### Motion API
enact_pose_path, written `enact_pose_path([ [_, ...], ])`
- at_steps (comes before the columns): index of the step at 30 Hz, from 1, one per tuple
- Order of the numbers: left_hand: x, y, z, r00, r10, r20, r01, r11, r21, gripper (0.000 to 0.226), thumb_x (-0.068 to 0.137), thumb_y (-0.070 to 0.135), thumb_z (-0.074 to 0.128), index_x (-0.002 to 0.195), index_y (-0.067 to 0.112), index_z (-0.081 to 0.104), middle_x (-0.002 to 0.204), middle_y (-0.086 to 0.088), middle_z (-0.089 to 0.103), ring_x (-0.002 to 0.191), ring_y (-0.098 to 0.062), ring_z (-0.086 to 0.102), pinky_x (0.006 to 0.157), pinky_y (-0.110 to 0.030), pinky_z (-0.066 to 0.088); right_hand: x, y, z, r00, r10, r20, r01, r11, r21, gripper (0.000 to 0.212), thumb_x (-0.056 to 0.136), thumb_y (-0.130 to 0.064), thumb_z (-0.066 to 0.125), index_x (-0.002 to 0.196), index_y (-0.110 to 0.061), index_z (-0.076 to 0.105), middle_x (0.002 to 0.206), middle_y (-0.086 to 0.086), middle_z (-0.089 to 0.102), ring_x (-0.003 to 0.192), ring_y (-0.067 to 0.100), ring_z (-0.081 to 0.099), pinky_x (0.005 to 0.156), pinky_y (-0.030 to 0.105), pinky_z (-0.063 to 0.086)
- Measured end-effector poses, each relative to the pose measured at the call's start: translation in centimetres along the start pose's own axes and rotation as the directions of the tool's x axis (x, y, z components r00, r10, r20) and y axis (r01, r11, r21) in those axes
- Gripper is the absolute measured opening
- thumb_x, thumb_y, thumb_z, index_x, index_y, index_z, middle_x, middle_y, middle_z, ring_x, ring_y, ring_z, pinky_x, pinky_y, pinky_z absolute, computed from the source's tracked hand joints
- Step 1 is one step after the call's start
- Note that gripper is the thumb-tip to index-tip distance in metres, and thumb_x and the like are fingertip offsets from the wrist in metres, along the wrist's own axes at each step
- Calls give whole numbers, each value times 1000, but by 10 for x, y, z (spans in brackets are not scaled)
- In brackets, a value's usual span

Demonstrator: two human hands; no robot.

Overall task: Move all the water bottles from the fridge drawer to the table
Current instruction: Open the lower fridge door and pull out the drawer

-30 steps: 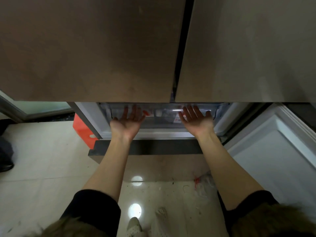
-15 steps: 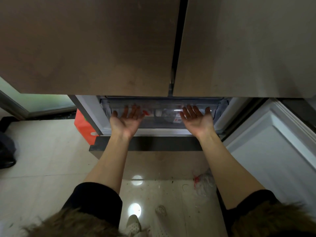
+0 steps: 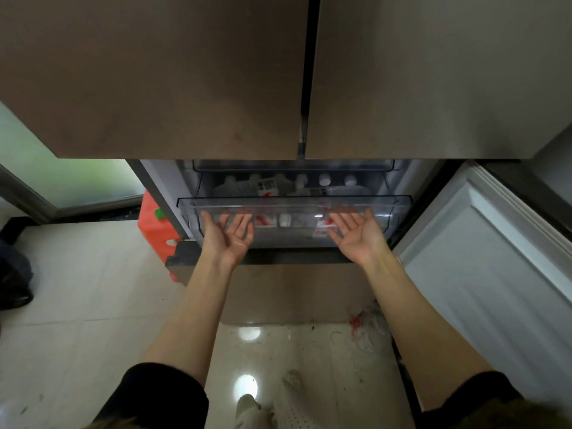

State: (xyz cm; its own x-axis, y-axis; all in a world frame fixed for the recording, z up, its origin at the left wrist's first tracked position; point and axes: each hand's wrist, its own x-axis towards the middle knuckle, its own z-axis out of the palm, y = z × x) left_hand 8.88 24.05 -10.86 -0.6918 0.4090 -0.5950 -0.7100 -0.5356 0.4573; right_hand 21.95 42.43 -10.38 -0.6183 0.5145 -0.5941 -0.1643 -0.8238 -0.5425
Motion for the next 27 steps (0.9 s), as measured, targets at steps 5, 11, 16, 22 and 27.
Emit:
enact_pose_path([
  [5,-26,-7,-13,999,-7,-36,10,998,68,55,91,61,28,126,21,41,143,-12,44,128,-24,47,87,-29,41,-25,12,-12,999,-24,-44,22,999,-32,51,100,-42,24,137,-8,36,140,11,46,129,24,45,111,38,31],
  [11,-56,-13,-34,997,-41,-66,48,993,105,51,89,64,27,109,21,46,142,-9,45,126,-22,49,69,-23,40,-57,30,-29,998,-24,-64,22,999,-33,50,98,-46,27,126,-10,47,136,11,50,126,24,48,111,37,33],
  [16,-71,-18,-53,998,-41,-39,45,994,104,55,88,64,28,116,19,45,140,-9,47,126,-23,49,68,-22,41,-77,43,-40,997,-26,-79,24,999,-28,45,97,-48,29,108,-12,53,134,10,53,125,23,50,110,36,34],
  [22,-87,-25,-68,997,-70,-22,71,996,56,51,88,62,33,104,17,49,137,-10,50,125,-24,50,72,-24,42,-93,49,-49,995,-24,-100,21,999,-38,44,97,-48,27,100,-14,54,132,9,54,125,22,49,109,36,35],
  [27,-89,-22,-75,996,-80,42,78,996,33,47,90,58,32,101,15,48,136,-14,50,123,-27,51,81,-28,47,-96,46,-50,995,-12,-96,10,1000,-19,45,98,-45,27,113,-12,53,132,10,53,123,24,50,103,38,37],
])
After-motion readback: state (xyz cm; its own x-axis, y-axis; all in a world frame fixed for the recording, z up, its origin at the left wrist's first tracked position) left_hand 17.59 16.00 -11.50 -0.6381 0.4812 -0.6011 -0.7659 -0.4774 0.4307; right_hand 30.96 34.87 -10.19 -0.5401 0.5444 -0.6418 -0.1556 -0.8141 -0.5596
